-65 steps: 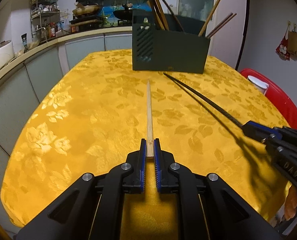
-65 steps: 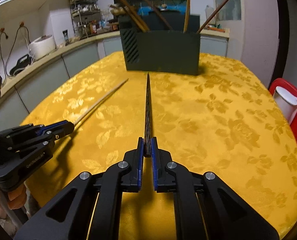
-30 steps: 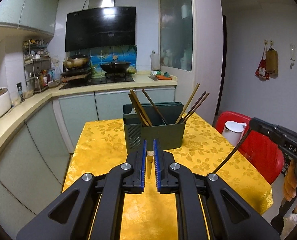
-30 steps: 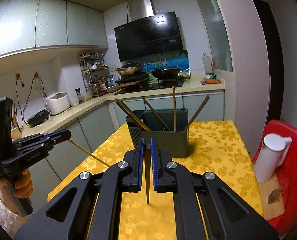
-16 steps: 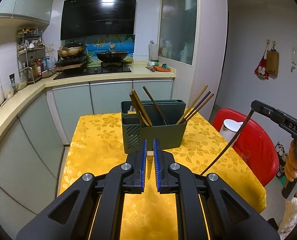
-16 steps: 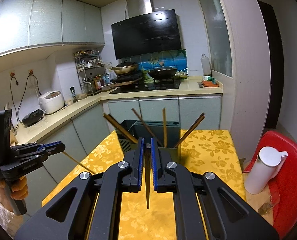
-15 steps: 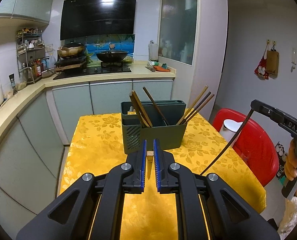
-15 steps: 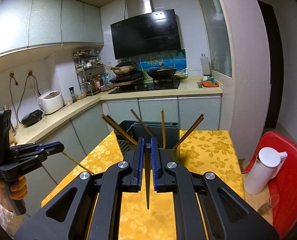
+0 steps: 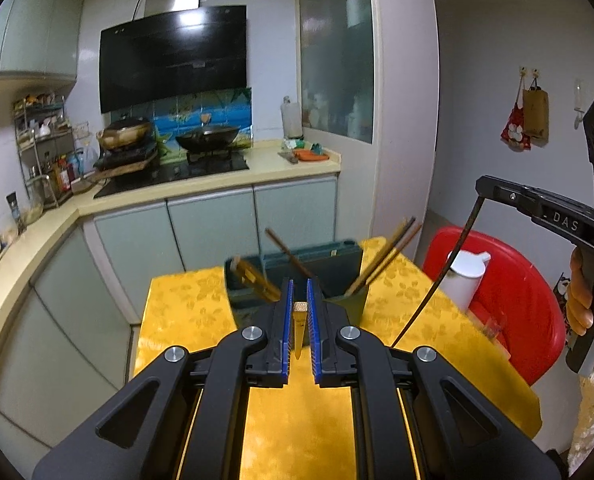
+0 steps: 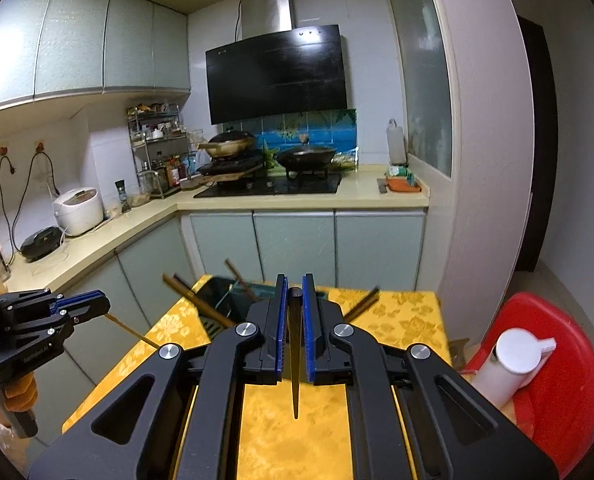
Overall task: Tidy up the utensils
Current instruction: 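Lift both held chopsticks and carry them over the green caddy, then lower both chopsticks into the caddy and open both tools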
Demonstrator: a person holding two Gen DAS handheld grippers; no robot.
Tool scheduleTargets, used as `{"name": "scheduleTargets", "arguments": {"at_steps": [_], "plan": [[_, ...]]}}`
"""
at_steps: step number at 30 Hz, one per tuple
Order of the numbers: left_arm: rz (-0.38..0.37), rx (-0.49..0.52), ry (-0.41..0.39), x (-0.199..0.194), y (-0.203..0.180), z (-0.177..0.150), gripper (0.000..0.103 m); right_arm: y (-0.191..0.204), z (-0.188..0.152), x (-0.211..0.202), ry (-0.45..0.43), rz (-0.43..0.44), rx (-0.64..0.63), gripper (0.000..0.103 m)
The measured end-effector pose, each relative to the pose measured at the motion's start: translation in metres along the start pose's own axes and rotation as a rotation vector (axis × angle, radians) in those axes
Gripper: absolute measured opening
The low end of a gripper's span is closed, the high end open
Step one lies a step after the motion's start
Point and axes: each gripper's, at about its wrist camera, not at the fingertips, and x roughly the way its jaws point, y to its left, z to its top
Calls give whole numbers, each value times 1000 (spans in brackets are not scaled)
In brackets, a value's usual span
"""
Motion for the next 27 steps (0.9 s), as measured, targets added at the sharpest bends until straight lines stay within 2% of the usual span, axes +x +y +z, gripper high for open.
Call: {"name": "scheduleTargets", "arguments": {"at_steps": [14,19,27], "plan": [[-3,1,-36,42,-2,69,7,-12,70,17,-99,-23,-31,8],[3,-12,-1,68,2,74,7,-18,80,38,-95,-24,-33,8],[23,-15,74,111,7,63,7,-22,70,86,-7,9,-22,8]]}}
